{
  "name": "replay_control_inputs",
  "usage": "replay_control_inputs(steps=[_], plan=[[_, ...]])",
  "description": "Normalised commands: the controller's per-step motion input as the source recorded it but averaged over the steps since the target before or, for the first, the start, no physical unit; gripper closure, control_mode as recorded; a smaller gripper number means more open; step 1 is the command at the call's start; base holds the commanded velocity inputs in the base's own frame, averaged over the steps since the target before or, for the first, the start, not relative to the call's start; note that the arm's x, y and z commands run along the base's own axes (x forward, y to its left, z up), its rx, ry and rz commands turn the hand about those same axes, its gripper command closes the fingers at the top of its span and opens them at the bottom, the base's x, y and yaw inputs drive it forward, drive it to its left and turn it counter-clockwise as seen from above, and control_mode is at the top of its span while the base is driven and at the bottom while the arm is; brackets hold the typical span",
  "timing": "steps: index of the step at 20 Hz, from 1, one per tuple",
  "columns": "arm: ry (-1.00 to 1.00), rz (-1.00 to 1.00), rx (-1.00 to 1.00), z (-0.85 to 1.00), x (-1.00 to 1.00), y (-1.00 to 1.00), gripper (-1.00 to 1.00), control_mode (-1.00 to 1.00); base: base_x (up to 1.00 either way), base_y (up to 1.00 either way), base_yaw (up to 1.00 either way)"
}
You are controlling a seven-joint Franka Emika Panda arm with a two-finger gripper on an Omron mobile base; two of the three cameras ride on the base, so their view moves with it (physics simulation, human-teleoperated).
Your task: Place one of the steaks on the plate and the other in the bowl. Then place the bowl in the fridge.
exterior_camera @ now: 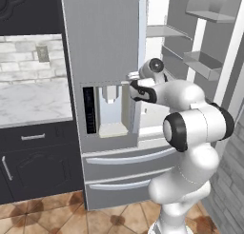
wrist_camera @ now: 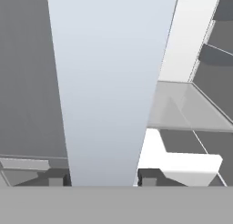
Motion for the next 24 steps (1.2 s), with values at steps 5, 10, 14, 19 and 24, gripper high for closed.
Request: replay_control_inputs(steps=[5,10,14,19,24], plan=[[-0.01,-0.08,-0.01,0.02,-0.39,0.03,1.0,-1.0,0.0,0.0,0.0],[-0.09,-0.13,0.0,0.0,-0.75,0.08,1.0,-1.0,0.0,0.0,0.0],[-0.01,-0.19,0.0,0.04,-0.77,0.26,1.0,-1.0,0.0,0.0,0.0],[0.0,-0.28,0.0,0.0,-0.85,0.35,1.0,-1.0,0.0,0.0,0.0],[0.0,-0.27,0.0,0.0,-0.99,0.44,1.0,-1.0,0.0,0.0,0.0]])
